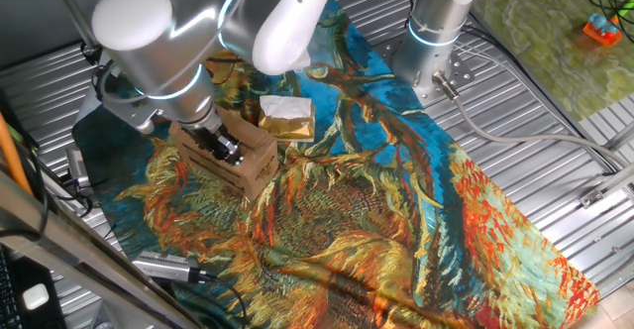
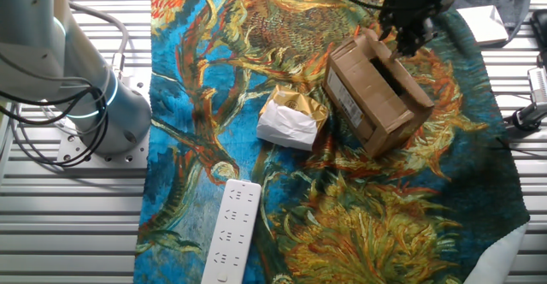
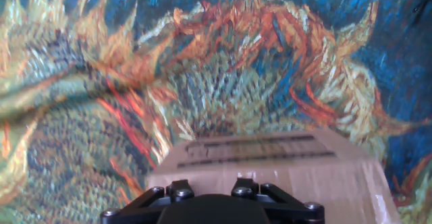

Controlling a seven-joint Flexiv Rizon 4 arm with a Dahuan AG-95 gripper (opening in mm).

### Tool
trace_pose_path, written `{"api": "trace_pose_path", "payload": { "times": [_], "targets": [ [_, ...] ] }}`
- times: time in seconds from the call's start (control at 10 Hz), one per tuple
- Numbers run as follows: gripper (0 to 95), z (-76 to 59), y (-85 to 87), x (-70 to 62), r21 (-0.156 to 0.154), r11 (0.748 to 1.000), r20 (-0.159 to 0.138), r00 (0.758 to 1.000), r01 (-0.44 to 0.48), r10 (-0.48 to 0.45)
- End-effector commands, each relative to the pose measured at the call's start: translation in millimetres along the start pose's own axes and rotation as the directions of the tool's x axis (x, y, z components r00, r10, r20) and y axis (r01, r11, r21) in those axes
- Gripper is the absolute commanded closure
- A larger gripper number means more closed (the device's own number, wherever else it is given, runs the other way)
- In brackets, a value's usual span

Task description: Cover the box

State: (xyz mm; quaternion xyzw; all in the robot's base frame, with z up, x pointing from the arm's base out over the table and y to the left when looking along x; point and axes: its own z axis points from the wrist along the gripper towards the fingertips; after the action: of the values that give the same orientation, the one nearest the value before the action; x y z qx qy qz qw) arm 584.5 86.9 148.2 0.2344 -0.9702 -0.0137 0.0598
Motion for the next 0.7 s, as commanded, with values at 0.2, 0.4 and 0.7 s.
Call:
{"api": "trace_pose_path", "payload": {
  "times": [0.2, 0.4, 0.7],
  "targets": [
    [57.0, 10.6, 1.7, 19.1, 0.007, 1.000, 0.006, 1.000, 0.003, -0.003],
    [57.0, 9.7, 0.2, 22.4, 0.007, 1.000, 0.005, 1.000, 0.005, -0.005],
    [57.0, 9.8, 0.0, 22.9, 0.009, 1.000, 0.007, 1.000, 0.001, -0.001]
  ]
}}
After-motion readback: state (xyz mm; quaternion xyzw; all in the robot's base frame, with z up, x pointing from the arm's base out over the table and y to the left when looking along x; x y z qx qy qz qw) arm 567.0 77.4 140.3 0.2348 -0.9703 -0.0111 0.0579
